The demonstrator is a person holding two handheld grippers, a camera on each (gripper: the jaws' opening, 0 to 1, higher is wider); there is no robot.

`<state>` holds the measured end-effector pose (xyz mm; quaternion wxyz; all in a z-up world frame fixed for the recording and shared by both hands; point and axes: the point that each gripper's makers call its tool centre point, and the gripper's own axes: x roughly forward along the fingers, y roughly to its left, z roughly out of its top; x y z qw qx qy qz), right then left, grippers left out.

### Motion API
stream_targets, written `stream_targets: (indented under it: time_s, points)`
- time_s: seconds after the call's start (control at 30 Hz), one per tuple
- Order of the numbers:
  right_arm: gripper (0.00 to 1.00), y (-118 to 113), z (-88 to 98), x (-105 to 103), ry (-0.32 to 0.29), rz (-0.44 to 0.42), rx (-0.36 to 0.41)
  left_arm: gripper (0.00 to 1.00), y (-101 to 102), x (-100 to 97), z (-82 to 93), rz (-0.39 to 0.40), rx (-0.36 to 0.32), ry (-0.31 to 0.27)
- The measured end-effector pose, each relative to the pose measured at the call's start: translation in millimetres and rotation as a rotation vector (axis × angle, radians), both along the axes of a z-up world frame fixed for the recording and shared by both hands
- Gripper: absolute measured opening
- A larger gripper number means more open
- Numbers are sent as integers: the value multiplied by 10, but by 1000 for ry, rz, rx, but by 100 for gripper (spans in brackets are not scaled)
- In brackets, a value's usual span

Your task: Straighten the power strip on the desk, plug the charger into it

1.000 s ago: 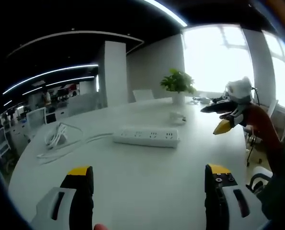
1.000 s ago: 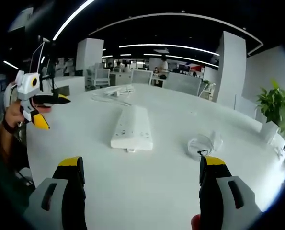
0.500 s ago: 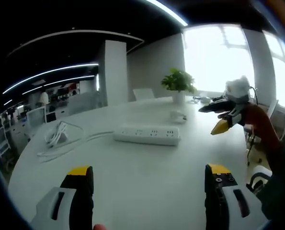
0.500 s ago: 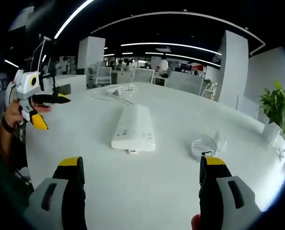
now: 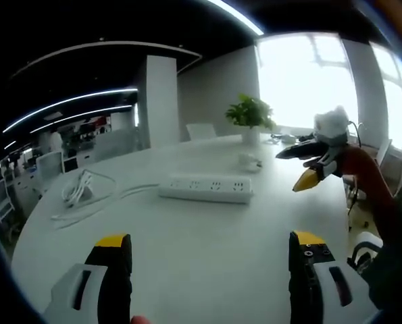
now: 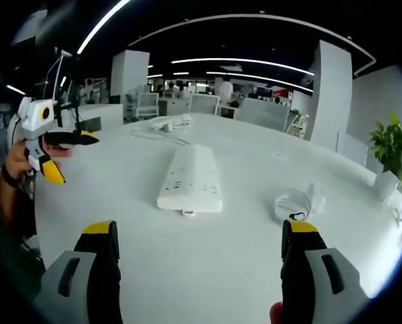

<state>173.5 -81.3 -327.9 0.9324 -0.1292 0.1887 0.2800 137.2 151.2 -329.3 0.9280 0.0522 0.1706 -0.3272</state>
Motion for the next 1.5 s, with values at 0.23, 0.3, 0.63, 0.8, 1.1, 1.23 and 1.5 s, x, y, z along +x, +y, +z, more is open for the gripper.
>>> stream_targets:
  time_s: [0.23, 0.3, 0.63, 0.8, 1.1, 1.23, 1.5]
  points:
    - [100, 23, -55, 30, 13, 6, 6, 100, 1, -3, -2, 1, 0, 1]
    - [100, 30, -60, 37, 14, 8, 7, 100, 4, -3, -6, 2, 2, 1]
    - [100, 65, -60, 80, 17, 8, 13, 100, 2, -7, -17, 4, 2, 3]
    - [100, 107, -49, 100, 19, 13, 11, 100, -6, -12, -24, 0, 2, 4]
    - [100, 173, -31, 128, 21, 25, 10, 100, -2, -10, -49, 2, 1, 9]
    - [100, 205, -26, 144, 20, 33, 6, 100, -14, -9, -57, -2, 0, 10]
    - [100, 234, -38, 174, 26, 39, 1, 100, -23, -7, -58, -7, 0, 11]
